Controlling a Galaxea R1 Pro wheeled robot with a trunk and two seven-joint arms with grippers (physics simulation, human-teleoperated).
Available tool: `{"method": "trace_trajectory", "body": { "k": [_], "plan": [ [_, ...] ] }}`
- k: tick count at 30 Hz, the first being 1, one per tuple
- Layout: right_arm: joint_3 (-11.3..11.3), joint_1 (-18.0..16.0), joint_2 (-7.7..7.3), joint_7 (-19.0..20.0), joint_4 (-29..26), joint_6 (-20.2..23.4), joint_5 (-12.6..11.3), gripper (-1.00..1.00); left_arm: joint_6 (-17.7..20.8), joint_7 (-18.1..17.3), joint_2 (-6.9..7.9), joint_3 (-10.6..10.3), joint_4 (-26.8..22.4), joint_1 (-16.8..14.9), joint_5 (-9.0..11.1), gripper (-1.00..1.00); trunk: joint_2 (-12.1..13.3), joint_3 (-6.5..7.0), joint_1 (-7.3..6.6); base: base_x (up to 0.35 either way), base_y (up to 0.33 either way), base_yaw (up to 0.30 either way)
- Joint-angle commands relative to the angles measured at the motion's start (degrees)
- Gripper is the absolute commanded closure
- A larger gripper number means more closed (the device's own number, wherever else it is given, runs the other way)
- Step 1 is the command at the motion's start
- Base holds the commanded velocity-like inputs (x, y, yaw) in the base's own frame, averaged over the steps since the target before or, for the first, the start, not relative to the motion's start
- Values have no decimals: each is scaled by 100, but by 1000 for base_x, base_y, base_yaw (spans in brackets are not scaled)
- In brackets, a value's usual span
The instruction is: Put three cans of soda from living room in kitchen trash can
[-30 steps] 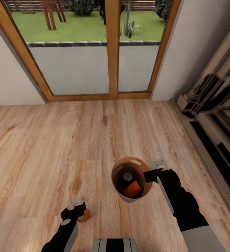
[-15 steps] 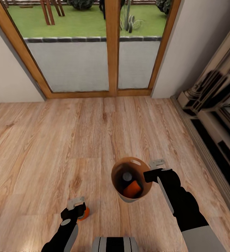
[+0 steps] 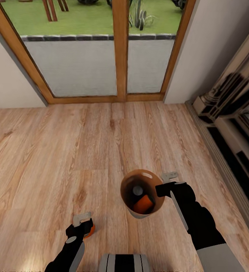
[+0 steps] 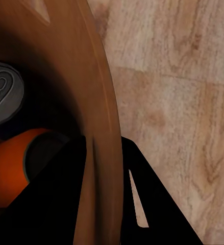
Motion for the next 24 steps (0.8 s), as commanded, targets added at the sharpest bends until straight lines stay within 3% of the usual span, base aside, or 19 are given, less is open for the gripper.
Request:
{"method": "trace_trajectory", "body": {
  "k": [1, 24],
  "plan": [
    [0, -2, 1, 18, -1, 3, -92, 100, 0, 0, 2, -2, -2, 0, 0, -100, 0, -9, -1, 3, -3, 0],
    [5, -2, 1, 18, -1, 3, -92, 100, 0, 0, 2, -14, 1, 2, 0, -100, 0, -224, -1, 19, 0, 0]
  ]
}}
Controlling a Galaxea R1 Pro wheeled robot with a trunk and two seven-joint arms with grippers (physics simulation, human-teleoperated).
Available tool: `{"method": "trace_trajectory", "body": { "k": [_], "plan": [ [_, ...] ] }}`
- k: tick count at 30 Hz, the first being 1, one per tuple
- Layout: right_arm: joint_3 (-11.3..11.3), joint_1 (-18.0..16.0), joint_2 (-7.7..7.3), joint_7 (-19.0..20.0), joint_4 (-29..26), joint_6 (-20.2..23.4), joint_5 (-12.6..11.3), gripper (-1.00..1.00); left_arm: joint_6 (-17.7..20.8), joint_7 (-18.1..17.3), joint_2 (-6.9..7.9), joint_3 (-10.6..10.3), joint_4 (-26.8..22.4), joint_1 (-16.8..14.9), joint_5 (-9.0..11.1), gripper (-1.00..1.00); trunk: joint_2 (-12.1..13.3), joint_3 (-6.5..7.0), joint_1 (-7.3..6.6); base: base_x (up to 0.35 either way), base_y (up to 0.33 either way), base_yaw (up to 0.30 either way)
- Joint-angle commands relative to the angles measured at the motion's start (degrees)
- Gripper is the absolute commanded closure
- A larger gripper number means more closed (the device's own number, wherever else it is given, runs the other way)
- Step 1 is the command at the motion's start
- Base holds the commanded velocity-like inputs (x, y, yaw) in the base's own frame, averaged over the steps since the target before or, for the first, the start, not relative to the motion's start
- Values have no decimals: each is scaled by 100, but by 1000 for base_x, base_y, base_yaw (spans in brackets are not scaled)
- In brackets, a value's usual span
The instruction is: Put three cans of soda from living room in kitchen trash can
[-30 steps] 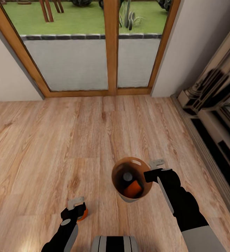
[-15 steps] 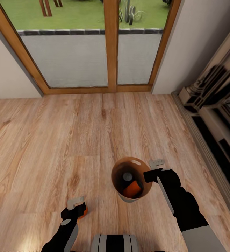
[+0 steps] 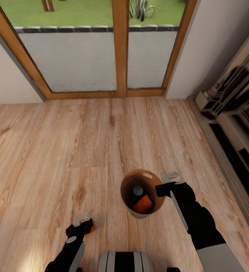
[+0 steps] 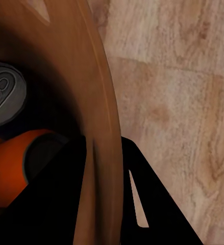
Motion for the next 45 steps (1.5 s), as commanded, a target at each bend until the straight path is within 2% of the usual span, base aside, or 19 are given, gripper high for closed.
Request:
{"method": "trace_trajectory", "body": {
  "k": [1, 23, 36, 45],
  "plan": [
    [2, -2, 1, 18, -2, 3, -100, 100, 0, 0, 1, -1, -2, -2, 0, -100, 0, -9, -1, 199, 0, 0],
    [-5, -2, -1, 18, -29, 4, -106, 100, 0, 0, 1, -39, -4, -2, 0, -100, 0, -203, -1, 13, 0, 0],
    [-51, -2, -49, 18, -823, 61, -100, 100, 0, 0, -2, -39, 2, 0, 0, -100, 0, -212, -1, 0, 0, 0],
    [-60, -6, -104, 18, -1023, 66, -100, 100, -2, 0, -2, -39, -10, 1, 0, -100, 0, -212, -1, 0, 0, 0]
  ]
}}
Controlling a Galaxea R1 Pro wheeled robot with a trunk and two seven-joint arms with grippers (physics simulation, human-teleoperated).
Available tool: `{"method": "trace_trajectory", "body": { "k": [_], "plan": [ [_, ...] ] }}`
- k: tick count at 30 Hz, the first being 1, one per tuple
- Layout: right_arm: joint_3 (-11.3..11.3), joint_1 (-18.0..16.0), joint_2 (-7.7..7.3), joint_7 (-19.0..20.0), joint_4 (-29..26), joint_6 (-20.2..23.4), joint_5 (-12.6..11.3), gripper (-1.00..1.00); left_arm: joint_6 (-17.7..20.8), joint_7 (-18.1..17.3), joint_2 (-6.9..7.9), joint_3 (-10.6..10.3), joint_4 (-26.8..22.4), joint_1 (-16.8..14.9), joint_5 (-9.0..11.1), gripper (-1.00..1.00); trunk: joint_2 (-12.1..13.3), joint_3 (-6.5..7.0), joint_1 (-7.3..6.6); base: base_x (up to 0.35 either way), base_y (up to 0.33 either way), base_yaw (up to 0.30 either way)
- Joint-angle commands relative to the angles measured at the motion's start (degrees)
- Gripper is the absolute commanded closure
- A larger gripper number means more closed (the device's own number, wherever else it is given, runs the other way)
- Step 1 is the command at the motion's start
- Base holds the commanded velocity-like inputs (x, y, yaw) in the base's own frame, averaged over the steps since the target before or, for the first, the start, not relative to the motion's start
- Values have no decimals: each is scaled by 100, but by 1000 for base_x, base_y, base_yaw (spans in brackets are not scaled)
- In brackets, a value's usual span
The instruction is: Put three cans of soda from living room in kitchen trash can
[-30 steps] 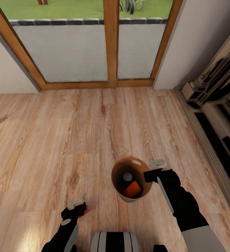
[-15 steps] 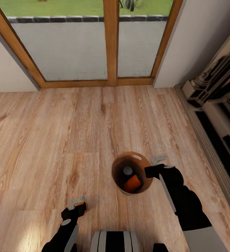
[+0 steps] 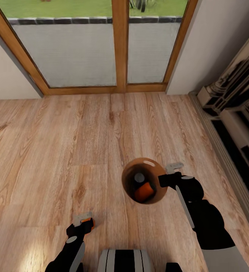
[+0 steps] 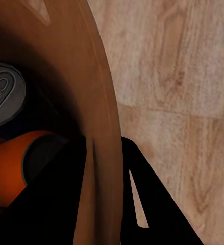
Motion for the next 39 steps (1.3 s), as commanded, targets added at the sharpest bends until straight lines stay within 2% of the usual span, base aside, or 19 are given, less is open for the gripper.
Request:
{"method": "trace_trajectory", "body": {
  "k": [1, 3, 7, 10, 23, 28, 39],
  "plan": [
    [2, -2, 0, 18, -13, 5, -99, 100, 0, 0, 0, -2, -7, -1, 0, -100, 0, 0, 0, 0, 0, 0],
    [3, -4, 0, 18, -23, 8, -99, 100, 1, 0, 0, -20, -19, -2, 0, -100, 0, 0, 0, 0, 0, 0],
    [1, -8, -7, 18, -32, 4, -99, 100, 1, 2, 0, -238, -11, -2, 0, -100, 0, 0, 0, 0, 0, 0],
    [3, -12, -8, 18, -33, 3, -99, 100, -3, 7, 2, -309, -33, -1, 3, -100, 0, 0, 0, 0, 0, 0],
    [4, -6, -7, 18, -34, 1, -99, 100, 1, 9, 0, -334, -49, -2, 8, -100, 0, 0, 0, 0, 0, 0],
    [4, -5, -8, 18, -34, 1, -99, 100, 2, 9, -1, -337, -49, 0, 9, -100, -201, -90, 109, 0, 0, 0],
    [4, -6, -4, 18, -34, 2, -99, 100, 1, 9, -1, -335, -49, 1, 7, -100, -201, -90, 109, 0, 0, 0]
  ]
}}
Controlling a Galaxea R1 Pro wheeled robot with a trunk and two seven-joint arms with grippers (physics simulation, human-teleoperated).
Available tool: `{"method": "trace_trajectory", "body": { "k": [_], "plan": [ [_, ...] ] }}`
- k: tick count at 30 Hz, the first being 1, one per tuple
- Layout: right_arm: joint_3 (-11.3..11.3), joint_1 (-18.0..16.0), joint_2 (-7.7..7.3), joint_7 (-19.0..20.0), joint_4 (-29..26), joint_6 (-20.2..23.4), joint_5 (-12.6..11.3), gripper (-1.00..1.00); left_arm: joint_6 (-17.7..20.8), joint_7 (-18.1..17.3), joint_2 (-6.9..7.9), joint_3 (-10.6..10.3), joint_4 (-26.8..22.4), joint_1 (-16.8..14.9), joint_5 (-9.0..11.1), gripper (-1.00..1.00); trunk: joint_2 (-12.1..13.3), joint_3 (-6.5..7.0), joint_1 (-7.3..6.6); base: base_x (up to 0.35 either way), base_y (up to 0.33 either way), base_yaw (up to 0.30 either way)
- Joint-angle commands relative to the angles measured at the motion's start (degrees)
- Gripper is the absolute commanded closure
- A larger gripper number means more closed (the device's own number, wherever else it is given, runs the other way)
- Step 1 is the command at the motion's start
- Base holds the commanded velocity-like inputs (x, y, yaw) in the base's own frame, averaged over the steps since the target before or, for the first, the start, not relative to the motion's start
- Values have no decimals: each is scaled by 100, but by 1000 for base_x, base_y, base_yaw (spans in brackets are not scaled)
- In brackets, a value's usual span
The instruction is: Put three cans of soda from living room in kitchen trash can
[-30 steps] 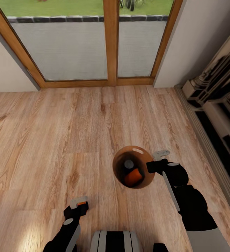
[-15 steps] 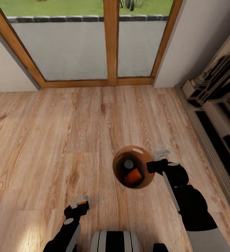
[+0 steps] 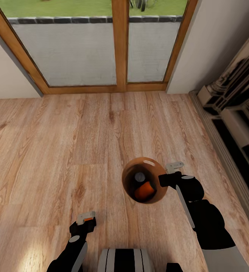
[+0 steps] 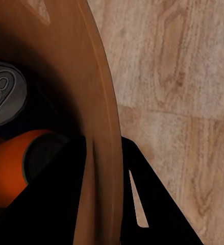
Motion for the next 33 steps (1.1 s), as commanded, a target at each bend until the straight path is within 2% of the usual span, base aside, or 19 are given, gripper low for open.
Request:
{"method": "trace_trajectory", "body": {
  "k": [1, 9, 12, 24, 30, 33],
  "plan": [
    [2, -1, -1, 19, -1, 3, -120, 100, -2, 0, 0, 0, 0, 0, -1, -100, 0, 0, 0, 0, 0, 0],
    [2, -1, -3, 19, -1, 3, -120, 100, 0, 0, 7, 1, 0, -2, -3, -100, 0, 0, 0, 0, 0, 0],
    [2, -1, 2, 19, -1, 3, -120, 100, 1, 0, 8, 1, 2, -1, -5, -100, -120, -53, 65, 0, 0, 0],
    [6, -1, 5, 19, -1, 3, -120, 100, 1, 0, 9, 1, 9, -1, -6, -100, -120, -53, 65, 0, 0, 0],
    [9, -1, 5, 19, -1, 3, -120, 100, 1, -2, 9, 1, 9, -2, -7, -100, -361, -161, 197, 0, 0, 0],
    [10, -1, 5, 19, -1, 3, -120, 100, 1, -3, 9, 1, 9, -1, -7, -100, -361, -161, 197, 0, 0, 0]
  ]
}}
